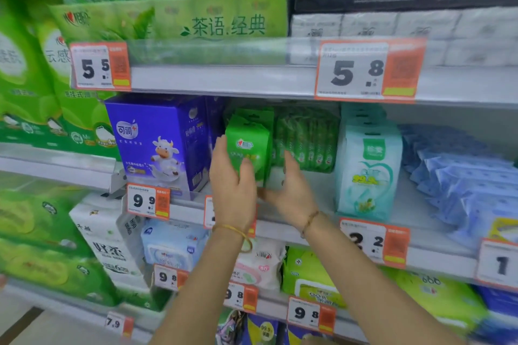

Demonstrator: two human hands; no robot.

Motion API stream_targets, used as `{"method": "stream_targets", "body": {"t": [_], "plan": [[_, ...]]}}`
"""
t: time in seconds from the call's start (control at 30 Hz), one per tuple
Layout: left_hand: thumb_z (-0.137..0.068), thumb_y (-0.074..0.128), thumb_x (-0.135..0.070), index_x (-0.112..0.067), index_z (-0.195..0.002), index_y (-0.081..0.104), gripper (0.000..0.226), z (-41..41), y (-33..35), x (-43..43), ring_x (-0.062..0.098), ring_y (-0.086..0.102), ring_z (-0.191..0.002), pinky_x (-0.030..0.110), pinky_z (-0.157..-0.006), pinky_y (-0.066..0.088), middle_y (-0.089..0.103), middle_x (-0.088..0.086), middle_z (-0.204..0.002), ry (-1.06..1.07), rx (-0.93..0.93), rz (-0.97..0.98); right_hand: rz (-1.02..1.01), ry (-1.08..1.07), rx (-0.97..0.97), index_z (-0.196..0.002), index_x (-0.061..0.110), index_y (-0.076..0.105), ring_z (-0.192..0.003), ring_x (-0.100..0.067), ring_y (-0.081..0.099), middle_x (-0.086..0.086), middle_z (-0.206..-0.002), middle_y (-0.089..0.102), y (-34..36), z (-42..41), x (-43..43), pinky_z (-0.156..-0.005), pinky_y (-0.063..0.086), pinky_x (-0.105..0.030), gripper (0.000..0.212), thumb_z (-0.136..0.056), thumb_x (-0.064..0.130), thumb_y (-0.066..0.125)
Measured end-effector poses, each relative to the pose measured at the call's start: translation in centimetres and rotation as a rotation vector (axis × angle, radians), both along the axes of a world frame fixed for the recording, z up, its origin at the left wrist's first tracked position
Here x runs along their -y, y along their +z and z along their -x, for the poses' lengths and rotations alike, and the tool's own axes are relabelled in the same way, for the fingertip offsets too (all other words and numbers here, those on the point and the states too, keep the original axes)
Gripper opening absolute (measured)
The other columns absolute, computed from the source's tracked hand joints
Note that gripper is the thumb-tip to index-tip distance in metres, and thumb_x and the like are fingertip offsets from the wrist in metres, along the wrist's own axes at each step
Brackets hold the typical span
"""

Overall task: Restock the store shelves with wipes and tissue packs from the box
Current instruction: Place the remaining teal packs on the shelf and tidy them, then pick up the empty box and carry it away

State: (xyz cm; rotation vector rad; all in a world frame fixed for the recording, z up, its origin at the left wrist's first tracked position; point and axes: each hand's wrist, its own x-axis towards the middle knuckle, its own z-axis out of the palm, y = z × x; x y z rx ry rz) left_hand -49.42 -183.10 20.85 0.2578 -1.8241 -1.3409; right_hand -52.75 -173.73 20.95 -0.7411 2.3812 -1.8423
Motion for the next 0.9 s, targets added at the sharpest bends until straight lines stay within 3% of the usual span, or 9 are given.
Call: {"method": "stream_targets", "body": {"t": [0.07,0.1,0.23,0.3,0.43,0.6,0.7,0.8,0.9], "plan": [[-0.083,0.037,-0.03,-0.016,-0.142,0.033,0.061,-3.0,-2.0,-3.2,0.003,0.03,-0.135,0.026,-0.116,0.022,0.034,-0.011,-0.141,-0.035,-0.049,0.082,-0.079,-0.043,-0.092,-0.14,0.018,0.033,-0.128,-0.005,0.039,0.009,-0.136,0.043,-1.2,-3.6,-4.2,-0.11,0.033,-0.021,0.072,-0.079,0.008,0.071],[-0.083,0.037,-0.03,-0.018,-0.139,0.036,0.057,-4.5,-3.1,-5.1,0.006,0.032,-0.135,0.028,-0.115,0.025,0.037,-0.008,-0.141,-0.075,-0.057,0.138,-0.109,-0.062,-0.128,-0.14,0.018,0.036,-0.128,-0.005,0.039,0.01,-0.134,0.042,-2.2,-5.4,-6.8,-0.11,0.035,-0.025,0.068,-0.081,0.007,0.068],[-0.086,0.039,-0.021,-0.018,-0.128,0.049,0.043,-8.7,-8.3,-12.5,0.018,0.052,-0.118,0.036,-0.099,0.045,0.052,-0.004,-0.126,-0.354,0.017,0.335,-0.315,-0.257,-0.13,-0.118,0.034,0.051,-0.111,0.001,0.05,0.026,-0.114,0.048,-7.4,-11.6,-19.6,-0.092,0.042,-0.01,0.047,-0.084,0.003,0.062],[-0.088,0.041,-0.022,-0.018,-0.123,0.055,0.038,-9.0,-11.0,-16.0,0.017,0.058,-0.105,0.033,-0.089,0.049,0.059,-0.002,-0.117,-0.498,0.214,0.393,-0.445,-0.391,-0.011,-0.115,0.028,0.056,-0.11,-0.006,0.054,0.013,-0.114,0.055,-10.8,-13.4,-25.9,-0.087,0.043,-0.01,0.039,-0.086,0.003,0.06],[-0.093,0.043,-0.026,-0.019,-0.13,0.048,0.038,-8.0,-16.3,-22.4,0.023,0.054,-0.117,0.036,-0.098,0.045,0.049,0.006,-0.135,-0.688,0.872,0.697,-0.826,-0.544,0.308,-0.13,0.012,0.049,-0.117,-0.027,0.051,-0.012,-0.13,0.048,-18.4,-14.6,-35.1,-0.096,0.041,-0.031,0.045,-0.086,0.012,0.059],[-0.09,0.051,-0.02,-0.006,-0.133,0.046,0.046,-7.6,-21.8,-25.1,0.032,0.048,-0.127,0.039,-0.096,0.045,0.044,0.016,-0.142,-0.418,1.399,0.984,-1.193,-0.6,0.568,-0.135,0.013,0.032,-0.128,-0.036,0.038,-0.013,-0.143,0.031,-25.1,-15.0,-39.6,-0.1,0.04,-0.045,0.053,-0.09,0.03,0.055],[-0.083,0.057,-0.011,-0.005,-0.122,0.057,0.04,-7.6,-25.3,-24.3,0.029,0.057,-0.117,0.035,-0.086,0.049,0.059,0.011,-0.127,-0.321,1.59,0.989,-1.294,-0.704,0.703,-0.145,0.016,0.02,-0.137,-0.041,0.022,-0.017,-0.152,0.018,-28.4,-15.0,-42.2,-0.105,0.033,-0.056,0.064,-0.09,0.029,0.052],[-0.086,0.05,-0.009,-0.002,-0.129,0.05,0.043,-8.3,-29.6,-23.2,0.032,0.053,-0.121,0.039,-0.093,0.048,0.055,0.011,-0.131,-0.242,1.688,0.809,-1.32,-0.75,0.822,-0.15,0.016,0.004,-0.141,-0.044,0.011,-0.017,-0.157,0.005,-30.8,-14.5,-44.4,-0.105,0.03,-0.06,0.076,-0.091,0.02,0.052],[-0.094,0.037,-0.005,0.001,-0.136,0.038,0.043,-9.7,-32.1,-23.3,0.034,0.056,-0.117,0.043,-0.092,0.046,0.056,0.017,-0.128,-0.153,1.605,0.612,-1.336,-0.795,0.768,-0.149,0.01,0.006,-0.131,-0.04,0.036,-0.018,-0.151,0.024,-32.9,-13.9,-45.5,-0.094,0.044,-0.05,0.067,-0.093,0.009,0.042]]}}
